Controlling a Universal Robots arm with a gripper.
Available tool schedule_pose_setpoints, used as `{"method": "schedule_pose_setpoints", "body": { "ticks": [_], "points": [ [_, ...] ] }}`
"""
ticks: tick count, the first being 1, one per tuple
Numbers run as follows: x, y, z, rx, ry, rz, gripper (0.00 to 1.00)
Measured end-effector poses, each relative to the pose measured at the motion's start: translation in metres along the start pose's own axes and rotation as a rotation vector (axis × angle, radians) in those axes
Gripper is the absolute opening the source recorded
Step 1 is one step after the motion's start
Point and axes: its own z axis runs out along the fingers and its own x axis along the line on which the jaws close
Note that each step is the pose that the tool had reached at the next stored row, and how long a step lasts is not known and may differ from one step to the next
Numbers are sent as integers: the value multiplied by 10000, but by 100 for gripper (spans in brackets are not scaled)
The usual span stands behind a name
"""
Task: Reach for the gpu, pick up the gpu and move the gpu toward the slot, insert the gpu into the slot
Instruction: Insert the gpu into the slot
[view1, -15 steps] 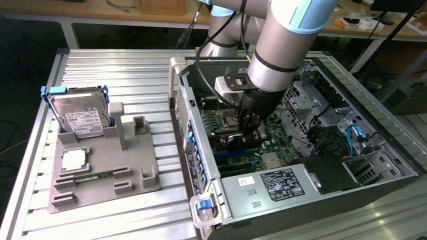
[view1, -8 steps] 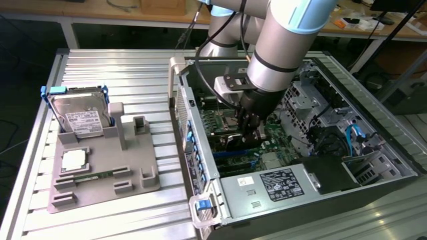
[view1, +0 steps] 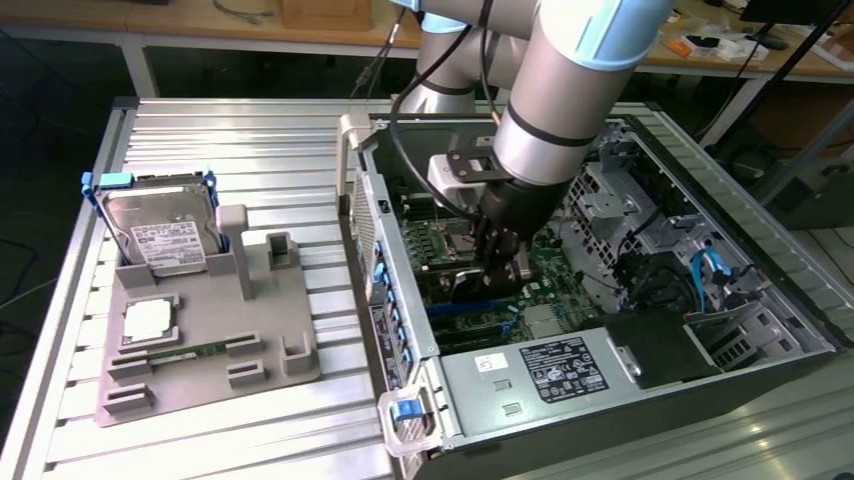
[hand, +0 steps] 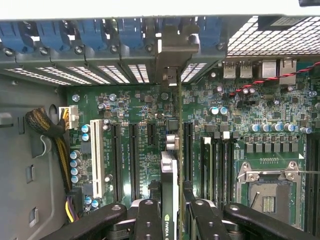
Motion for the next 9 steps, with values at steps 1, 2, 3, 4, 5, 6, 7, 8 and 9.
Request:
{"method": "schedule_pose_setpoints", "body": {
  "ticks": [1, 2, 3, 4, 5, 6, 7, 8, 9],
  "points": [
    [0, 0, 4, 0, -1, 0, 27],
    [0, 0, 7, 1, -1, 0, 27],
    [0, 0, 10, 1, -1, -1, 27],
    [0, 0, 12, 0, -1, -1, 27],
    [0, 0, 14, 0, -1, 0, 27],
    [0, 0, 16, 1, -1, 0, 27],
    [0, 0, 18, 0, -1, 0, 27],
    [0, 0, 20, 1, -2, 0, 27],
    [0, -1, 22, 1, -1, 0, 27]
  ]
}}
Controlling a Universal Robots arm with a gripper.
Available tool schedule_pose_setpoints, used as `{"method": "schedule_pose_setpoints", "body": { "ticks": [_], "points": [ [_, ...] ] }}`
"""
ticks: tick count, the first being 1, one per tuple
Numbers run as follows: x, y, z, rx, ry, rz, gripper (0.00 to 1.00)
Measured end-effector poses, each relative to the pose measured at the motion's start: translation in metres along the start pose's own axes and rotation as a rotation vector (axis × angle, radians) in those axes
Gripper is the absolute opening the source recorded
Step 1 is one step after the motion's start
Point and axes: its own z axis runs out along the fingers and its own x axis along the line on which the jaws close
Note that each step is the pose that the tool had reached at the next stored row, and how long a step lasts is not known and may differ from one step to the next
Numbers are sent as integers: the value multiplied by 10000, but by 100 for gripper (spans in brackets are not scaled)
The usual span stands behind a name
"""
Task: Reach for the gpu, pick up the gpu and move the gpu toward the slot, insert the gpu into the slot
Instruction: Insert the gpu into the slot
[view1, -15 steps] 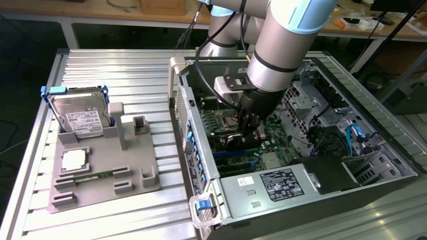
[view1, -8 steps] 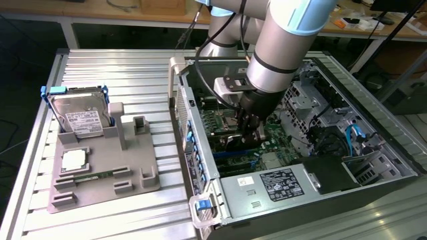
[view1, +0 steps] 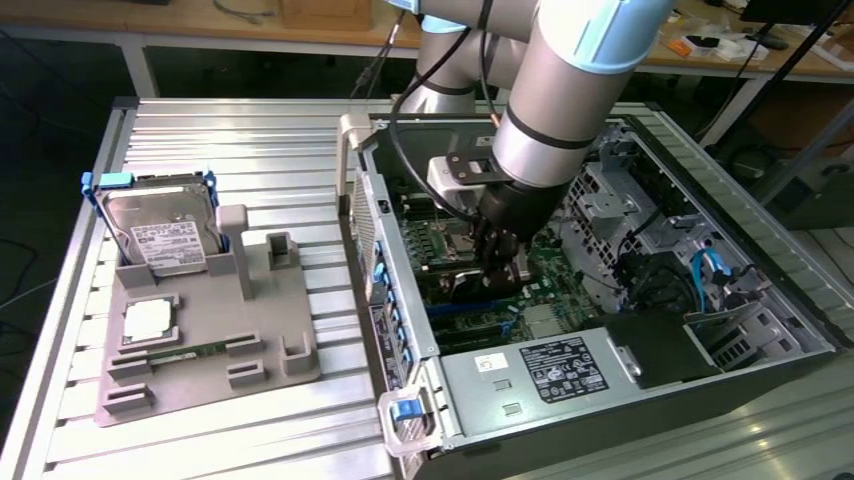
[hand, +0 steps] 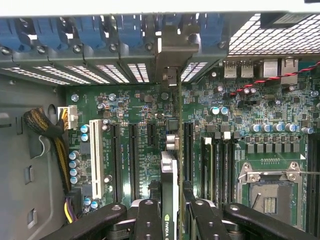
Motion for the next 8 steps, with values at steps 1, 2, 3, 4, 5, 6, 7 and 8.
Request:
{"method": "schedule_pose_setpoints", "body": {
  "ticks": [1, 2, 3, 4, 5, 6, 7, 8],
  "points": [
    [0, 0, 2, 0, -1, 0, 27],
    [0, 0, 5, 0, -1, 0, 27],
    [0, 0, 10, 1, -2, 0, 27],
    [0, 0, 13, 1, -2, 0, 27],
    [0, 0, 16, 0, 0, 0, 27],
    [0, 0, 19, 0, 0, 0, 27],
    [0, 0, 22, 0, 0, 0, 27],
    [0, 0, 25, 0, 0, 0, 27]
  ]
}}
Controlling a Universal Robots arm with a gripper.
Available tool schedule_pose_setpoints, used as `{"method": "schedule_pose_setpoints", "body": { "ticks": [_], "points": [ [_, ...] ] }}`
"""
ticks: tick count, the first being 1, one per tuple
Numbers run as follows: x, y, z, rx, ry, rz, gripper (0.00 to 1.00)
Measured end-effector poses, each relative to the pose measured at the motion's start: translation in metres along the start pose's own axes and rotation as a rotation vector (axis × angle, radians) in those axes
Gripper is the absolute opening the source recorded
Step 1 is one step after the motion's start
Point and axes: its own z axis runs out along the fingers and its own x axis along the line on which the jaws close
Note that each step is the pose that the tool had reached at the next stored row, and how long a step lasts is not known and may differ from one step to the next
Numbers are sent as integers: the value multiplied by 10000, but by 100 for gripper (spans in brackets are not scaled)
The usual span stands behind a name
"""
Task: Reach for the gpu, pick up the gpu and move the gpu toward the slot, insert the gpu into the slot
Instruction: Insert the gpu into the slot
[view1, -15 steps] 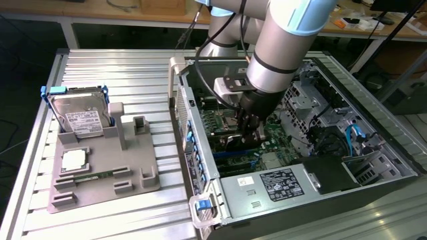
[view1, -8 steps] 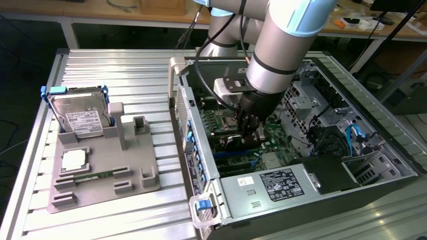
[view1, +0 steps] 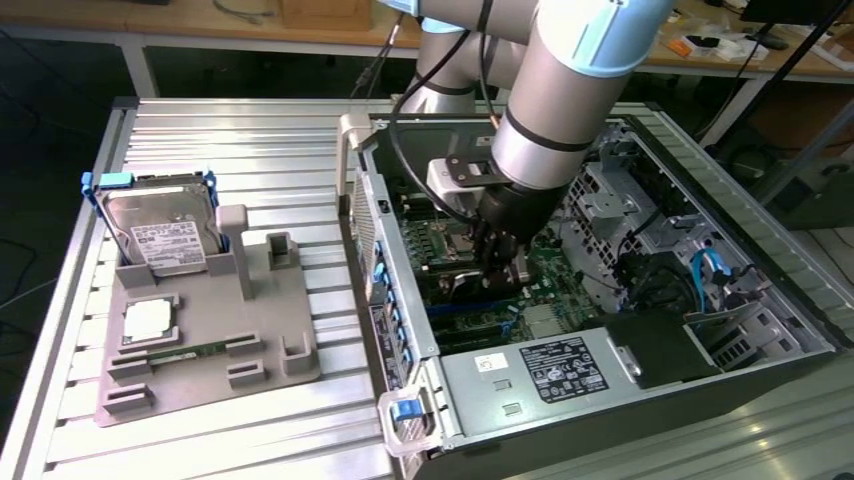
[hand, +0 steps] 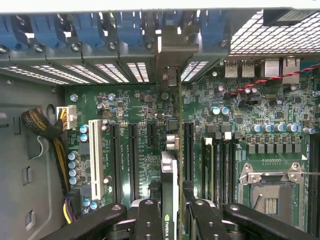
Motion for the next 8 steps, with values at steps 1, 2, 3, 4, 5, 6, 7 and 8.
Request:
{"method": "schedule_pose_setpoints", "body": {
  "ticks": [1, 2, 3, 4, 5, 6, 7, 8],
  "points": [
    [0, 0, 3, 0, 0, 0, 27],
    [0, 0, 7, 1, -1, 0, 27],
    [0, 0, 10, 0, -1, 0, 27],
    [0, 0, 14, 1, -1, 0, 27],
    [0, 0, 18, 0, -1, 0, 27],
    [0, 0, 21, 0, -1, 0, 27],
    [0, 0, 25, 1, -1, 0, 27],
    [0, 0, 28, -1, 0, 0, 27]
  ]
}}
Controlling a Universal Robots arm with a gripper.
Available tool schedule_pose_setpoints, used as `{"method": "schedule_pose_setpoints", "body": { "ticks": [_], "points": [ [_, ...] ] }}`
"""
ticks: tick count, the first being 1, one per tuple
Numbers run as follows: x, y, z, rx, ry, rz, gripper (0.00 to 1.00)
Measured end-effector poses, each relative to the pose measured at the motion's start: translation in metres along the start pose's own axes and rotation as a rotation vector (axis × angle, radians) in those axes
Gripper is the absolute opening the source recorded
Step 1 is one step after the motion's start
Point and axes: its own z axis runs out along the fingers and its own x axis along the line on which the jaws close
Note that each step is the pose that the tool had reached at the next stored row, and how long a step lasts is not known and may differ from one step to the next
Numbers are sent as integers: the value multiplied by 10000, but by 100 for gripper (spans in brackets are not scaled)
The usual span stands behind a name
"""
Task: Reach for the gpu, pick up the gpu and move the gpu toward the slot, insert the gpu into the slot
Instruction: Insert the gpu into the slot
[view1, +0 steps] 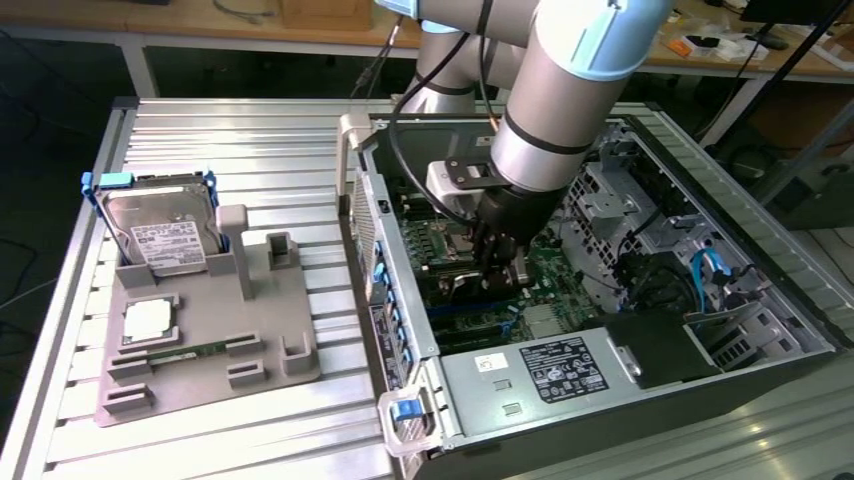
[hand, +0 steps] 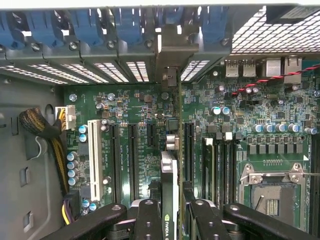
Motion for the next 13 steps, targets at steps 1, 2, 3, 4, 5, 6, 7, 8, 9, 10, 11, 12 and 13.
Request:
{"method": "schedule_pose_setpoints", "body": {
  "ticks": [1, 2, 3, 4, 5, 6, 7, 8, 9, 10, 11, 12, 13],
  "points": [
    [0, 0, 4, 1, 0, 0, 27],
    [0, 0, 8, 1, -1, 0, 27],
    [0, 0, 11, 0, 2, 0, 27],
    [0, 0, 14, -1, 3, 0, 27],
    [0, -1, 17, -1, 3, 0, 27],
    [0, -1, 20, -1, 3, 0, 27],
    [0, -1, 20, -1, 2, -1, 27],
    [0, -1, 21, 0, 1, -1, 27],
    [0, 0, 22, 0, 0, 0, 27],
    [0, -1, 22, 1, 0, 0, 27],
    [-2, 0, 20, 0, 4, 1, 27],
    [-2, 0, 12, 2, 0, 1, 27],
    [-2, 0, 7, 5, -2, 1, 27]
  ]
}}
